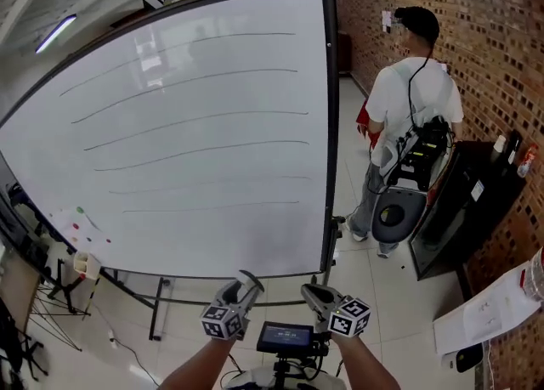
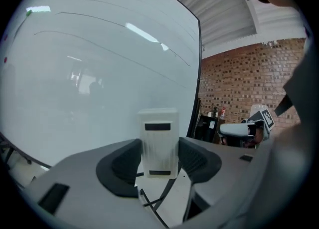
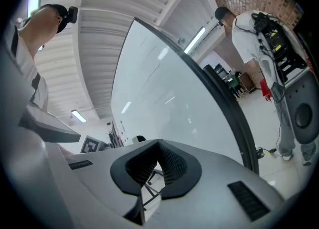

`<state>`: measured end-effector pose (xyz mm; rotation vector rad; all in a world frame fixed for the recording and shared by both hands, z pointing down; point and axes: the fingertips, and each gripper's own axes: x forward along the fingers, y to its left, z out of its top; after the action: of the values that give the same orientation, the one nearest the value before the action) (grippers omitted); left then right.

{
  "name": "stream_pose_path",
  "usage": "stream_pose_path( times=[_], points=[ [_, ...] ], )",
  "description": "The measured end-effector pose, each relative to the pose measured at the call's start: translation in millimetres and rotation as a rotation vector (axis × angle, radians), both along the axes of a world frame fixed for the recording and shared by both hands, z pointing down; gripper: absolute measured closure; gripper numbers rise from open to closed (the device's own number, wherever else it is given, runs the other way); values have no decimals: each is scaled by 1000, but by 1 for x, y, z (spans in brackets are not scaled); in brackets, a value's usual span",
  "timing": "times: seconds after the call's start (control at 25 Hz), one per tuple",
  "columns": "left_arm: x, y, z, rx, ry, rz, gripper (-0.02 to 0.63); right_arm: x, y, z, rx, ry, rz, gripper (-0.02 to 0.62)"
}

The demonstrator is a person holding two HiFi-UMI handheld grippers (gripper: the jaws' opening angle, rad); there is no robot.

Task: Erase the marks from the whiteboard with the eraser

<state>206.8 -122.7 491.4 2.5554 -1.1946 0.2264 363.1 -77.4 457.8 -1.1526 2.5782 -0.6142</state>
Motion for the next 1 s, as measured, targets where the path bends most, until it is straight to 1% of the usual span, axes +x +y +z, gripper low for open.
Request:
stream_pose_path(
  times=[0.08, 0.16, 0.24, 0.32, 0.4, 0.52, 0.64, 0.84, 1.0],
  points=[
    [-23, 12, 3, -3, 14, -6, 341, -17, 2, -2, 3, 16, -23, 575],
    [-52, 18, 4, 15, 25, -14, 341, -42, -1, -7, 19, 35, -52, 575],
    [-86, 17, 2, 62, 27, -23, 341, -76, -5, -14, 57, 57, -101, 575],
    [-115, 14, -11, 112, 27, -37, 341, -112, -7, -29, 118, 84, -152, 575],
    [-146, 37, -15, 118, 27, -69, 341, -149, 12, -36, 147, 108, -201, 575],
    [-187, 93, -4, 94, 27, -104, 340, -201, 55, -26, 111, 115, -266, 576],
    [-212, 125, -5, 115, 24, -104, 339, -240, 82, -22, 99, 126, -317, 575],
    [-237, 172, -2, 120, 38, -108, 339, -279, 124, -21, 99, 129, -375, 575],
    [-275, 211, 0, 125, 44, -124, 340, -316, 160, -19, 100, 121, -395, 575]
  ],
)
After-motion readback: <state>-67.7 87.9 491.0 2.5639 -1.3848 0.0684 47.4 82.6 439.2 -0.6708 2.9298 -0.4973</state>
